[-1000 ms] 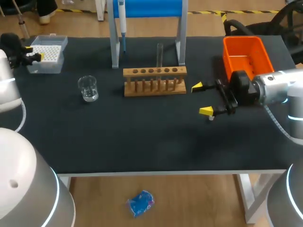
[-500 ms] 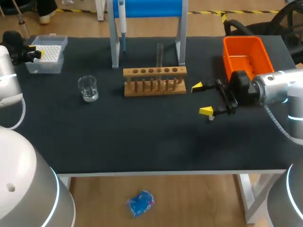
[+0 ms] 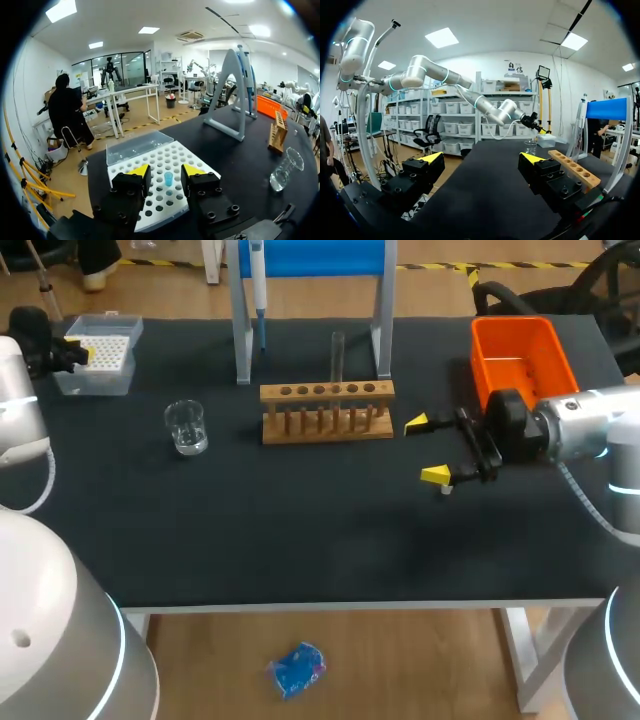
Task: Invert the test tube, pick up the pipette, mount the tip to pipette, aspirate from beaker and dispense into the tube, eject the tip, return the pipette, and cap with the stopper.
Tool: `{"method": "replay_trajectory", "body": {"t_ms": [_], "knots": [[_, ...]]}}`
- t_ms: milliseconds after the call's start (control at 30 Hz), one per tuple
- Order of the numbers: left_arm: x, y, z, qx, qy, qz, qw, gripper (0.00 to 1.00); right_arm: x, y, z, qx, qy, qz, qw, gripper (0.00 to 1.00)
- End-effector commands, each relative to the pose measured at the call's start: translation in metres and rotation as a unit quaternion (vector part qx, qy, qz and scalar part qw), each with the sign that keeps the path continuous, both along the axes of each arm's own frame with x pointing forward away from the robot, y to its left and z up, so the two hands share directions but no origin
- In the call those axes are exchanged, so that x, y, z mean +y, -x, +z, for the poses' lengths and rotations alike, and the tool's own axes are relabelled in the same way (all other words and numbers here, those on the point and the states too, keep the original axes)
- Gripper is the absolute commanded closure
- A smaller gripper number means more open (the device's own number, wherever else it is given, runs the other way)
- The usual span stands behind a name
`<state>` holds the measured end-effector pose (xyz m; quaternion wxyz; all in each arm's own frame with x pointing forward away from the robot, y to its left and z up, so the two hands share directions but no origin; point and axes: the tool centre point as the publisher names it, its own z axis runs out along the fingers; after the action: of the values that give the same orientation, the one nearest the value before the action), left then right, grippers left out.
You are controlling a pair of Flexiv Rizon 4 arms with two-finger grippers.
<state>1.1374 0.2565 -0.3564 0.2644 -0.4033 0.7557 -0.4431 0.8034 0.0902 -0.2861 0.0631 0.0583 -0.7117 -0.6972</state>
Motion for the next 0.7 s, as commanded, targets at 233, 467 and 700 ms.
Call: {"method": "replay_trajectory", "body": {"t_ms": [233, 467, 700], "knots": [[-0.0002, -0.0039, -0.0047, 0.004, -0.002, -0.003, 1.000, 0.65, -0.0002, 0.0004, -0.0003, 0.000, 0.000, 0.000, 1.000, 0.00], [-0.0010, -0.0042, -0.0064, 0.005, -0.002, -0.004, 1.000, 0.68, -0.0002, 0.0004, -0.0003, 0.000, 0.000, 0.000, 1.000, 0.00], [-0.0008, -0.0048, -0.0070, 0.004, -0.001, -0.004, 1.000, 0.78, -0.0002, 0.0004, -0.0003, 0.000, 0.000, 0.000, 1.000, 0.00]]}}
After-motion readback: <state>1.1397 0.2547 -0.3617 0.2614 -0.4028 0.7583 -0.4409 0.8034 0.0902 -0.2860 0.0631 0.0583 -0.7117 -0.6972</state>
